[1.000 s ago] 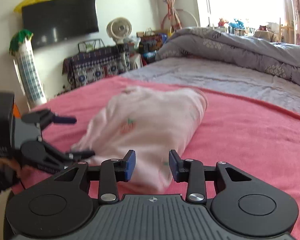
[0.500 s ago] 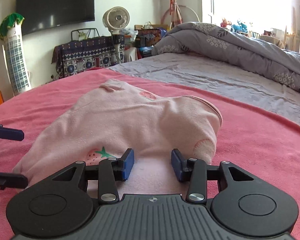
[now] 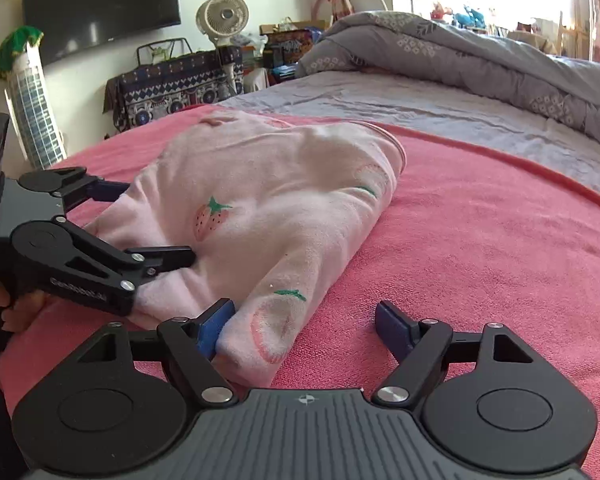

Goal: Fold clothes

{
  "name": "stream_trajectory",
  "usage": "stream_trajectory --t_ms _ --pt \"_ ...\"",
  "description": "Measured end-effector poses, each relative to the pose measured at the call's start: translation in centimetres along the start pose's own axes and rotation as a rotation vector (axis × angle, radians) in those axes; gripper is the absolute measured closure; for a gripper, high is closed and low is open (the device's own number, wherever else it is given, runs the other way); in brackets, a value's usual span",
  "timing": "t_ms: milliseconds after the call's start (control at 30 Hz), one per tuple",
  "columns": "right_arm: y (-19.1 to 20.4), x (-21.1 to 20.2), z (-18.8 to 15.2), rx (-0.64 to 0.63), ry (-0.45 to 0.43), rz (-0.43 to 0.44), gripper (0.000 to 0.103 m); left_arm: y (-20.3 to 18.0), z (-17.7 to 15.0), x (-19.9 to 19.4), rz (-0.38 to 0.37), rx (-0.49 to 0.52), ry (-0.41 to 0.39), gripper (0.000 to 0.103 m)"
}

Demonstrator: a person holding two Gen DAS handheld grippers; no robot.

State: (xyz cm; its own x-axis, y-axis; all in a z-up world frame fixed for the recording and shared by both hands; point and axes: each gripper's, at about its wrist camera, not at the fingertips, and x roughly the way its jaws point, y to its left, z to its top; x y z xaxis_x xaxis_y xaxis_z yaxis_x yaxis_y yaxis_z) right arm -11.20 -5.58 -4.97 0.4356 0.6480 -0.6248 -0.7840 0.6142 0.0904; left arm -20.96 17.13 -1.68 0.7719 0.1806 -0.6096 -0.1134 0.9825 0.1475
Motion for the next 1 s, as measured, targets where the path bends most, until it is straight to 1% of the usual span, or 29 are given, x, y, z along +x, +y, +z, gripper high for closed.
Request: stream_trajectory --t_ms 67,100,133,167,233,267,300,333,433,467,500,567,600,633,667,700,767,833,867,900,967,1000 --pt "0.1 -0.6 -0.1 -0.001 0.0 0.003 0.026 0.4 -1.1 -0.9 0.003 0.02 -0.001 0.0" --pt "0.2 -0.9 -0.3 -0.011 -0.001 0.003 0.026 0.9 -1.8 -1.5 -0.005 0.001 0.001 0.0" --pt "0.2 -1.4 -0.6 -0.012 0.0 0.007 0.026 1.4 -2.4 -2.1 -0.014 -0.023 0.005 0.0" --pt "0.1 -1.8 -1.0 -0.011 0.001 0.014 0.024 2.2 -2.9 -2.7 -0.028 -0.068 0.01 0.0" --pt "-0.2 -3.0 -1.9 -0.022 0.014 0.002 0.02 3.8 -3.7 -3.6 -0.057 -0.155 0.019 0.0" --pt "-0.4 -3.6 -2.4 -0.029 0.021 -0.006 0.019 4.3 -4.0 -4.1 -0.065 -0.183 0.019 0.0" --pt "-0.7 -4.2 -2.8 -0.03 0.019 -0.021 0.018 4.5 -4.0 -4.6 -0.058 -0.191 0.019 0.0" --pt "-1.0 -4.9 -3.1 -0.028 0.013 -0.038 0.017 4.5 -4.1 -5.1 -0.035 -0.183 0.022 0.0" --pt "-2.3 -6.8 -4.2 -0.011 -0.002 -0.091 0.01 3.9 -3.9 -6.6 0.047 -0.15 0.038 0.0" --pt "-3.1 -7.1 -4.6 0.007 -0.003 -0.112 0.01 3.7 -3.7 -7.1 0.073 -0.148 0.049 0.0" --pt "-3.8 -7.5 -5.0 0.026 -0.005 -0.133 0.01 3.3 -3.3 -7.6 0.082 -0.146 0.038 0.002" --pt "-5.1 -7.8 -5.6 0.062 -0.006 -0.172 0.01 2.3 -2.3 -8.8 0.094 -0.141 0.009 0.002" --pt "-5.7 -7.8 -5.9 0.08 -0.006 -0.184 0.01 1.3 -1.5 -9.4 0.076 -0.129 -0.027 0.001" --pt "-6.2 -7.6 -6.3 0.098 -0.007 -0.194 0.008 0.2 -0.8 -9.9 0.054 -0.116 -0.067 0.0" --pt "-6.8 -7.5 -6.7 0.116 -0.007 -0.203 0.003 -1.2 -0.1 -10.0 0.047 -0.109 -0.097 0.0" --pt "-7.0 -7.5 -6.9 0.123 -0.011 -0.204 0.0 -2.5 0.3 -9.2 0.05 -0.118 -0.092 0.0" --pt "-7.1 -7.4 -7.1 0.127 -0.021 -0.2 0.0 -5.0 1.0 -7.3 0.057 -0.143 -0.072 0.0" --pt "-7.2 -7.3 -7.4 0.131 -0.03 -0.196 0.0 -7.1 0.8 -3.7 0.06 -0.172 0.041 0.0" --pt "-7.2 -7.3 -7.5 0.133 -0.035 -0.193 0.0 -8.3 0.4 -2.0 0.103 -0.163 0.079 0.0" --pt "-7.3 -7.2 -7.6 0.135 -0.04 -0.191 0.0 -9.3 0.0 -1.7 0.156 -0.136 0.035 0.0" --pt "-7.4 -7.1 -7.8 0.139 -0.05 -0.187 0.0 -11.0 -0.9 -2.4 0.238 -0.086 -0.034 0.0" --pt "-7.4 -7.1 -8.0 0.142 -0.055 -0.185 0.0 -11.2 -0.9 -2.4 0.245 -0.082 -0.039 0.0"
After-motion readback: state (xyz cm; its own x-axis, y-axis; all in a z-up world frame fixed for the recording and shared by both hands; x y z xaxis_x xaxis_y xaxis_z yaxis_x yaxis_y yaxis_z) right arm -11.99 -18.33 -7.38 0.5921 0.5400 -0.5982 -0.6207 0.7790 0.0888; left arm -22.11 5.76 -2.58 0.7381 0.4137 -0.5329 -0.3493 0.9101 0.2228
